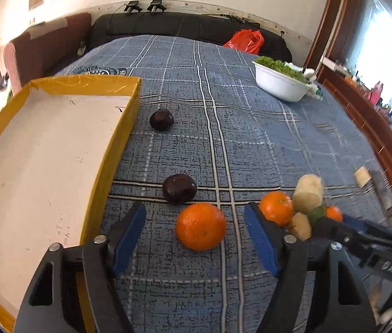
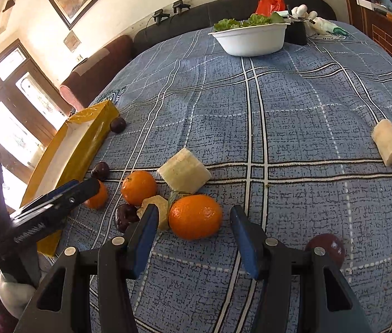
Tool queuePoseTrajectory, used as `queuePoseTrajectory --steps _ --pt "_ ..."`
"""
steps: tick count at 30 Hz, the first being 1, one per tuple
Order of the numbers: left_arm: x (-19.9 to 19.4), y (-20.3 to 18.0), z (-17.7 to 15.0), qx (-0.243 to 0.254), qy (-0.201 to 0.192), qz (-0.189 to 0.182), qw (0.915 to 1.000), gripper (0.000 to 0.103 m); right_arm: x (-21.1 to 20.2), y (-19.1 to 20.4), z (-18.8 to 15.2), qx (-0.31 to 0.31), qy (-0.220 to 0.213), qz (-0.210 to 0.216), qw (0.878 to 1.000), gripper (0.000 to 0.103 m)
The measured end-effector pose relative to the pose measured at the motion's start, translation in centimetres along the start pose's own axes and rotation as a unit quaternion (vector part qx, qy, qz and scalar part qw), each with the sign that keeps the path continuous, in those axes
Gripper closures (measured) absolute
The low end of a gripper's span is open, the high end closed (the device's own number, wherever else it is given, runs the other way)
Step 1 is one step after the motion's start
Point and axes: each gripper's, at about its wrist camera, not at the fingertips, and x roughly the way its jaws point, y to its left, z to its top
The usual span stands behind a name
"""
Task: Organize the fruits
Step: 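Grasp a mandarin orange with the left tool while the right tool grasps another, then drop the left tool's orange into the tray while the right tool releases its orange there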
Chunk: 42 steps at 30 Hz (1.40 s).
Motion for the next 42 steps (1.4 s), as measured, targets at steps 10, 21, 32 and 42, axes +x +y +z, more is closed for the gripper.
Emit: queuePoseTrajectory --steps 10,21,32,42 --pt "-1.1 -0.4 -0.1 0.022 -0.019 0.007 0.9996 0.068 -1.1 0.4 -0.5 -0.001 -0.013 0.0 1.0 0.062" --pt "-8.6 5.8 -0.6 -0.087 -0.078 -0.008 0.9931 0.067 -4.1 3.9 -0.9 -0.031 -0.034 0.01 0.999 0.061" --pt "-11.5 14.8 -3.0 -0.188 -0.093 0.086 0.974 0.067 -1.6 14.6 -2.5 -0.123 0.002 0.066 0.99 0.061" --pt "-12.5 18.4 -4.7 -0.205 -0.105 0.1 0.968 0.067 3.4 23.6 -4.1 -0.2 0.047 0.088 0.975 0.061"
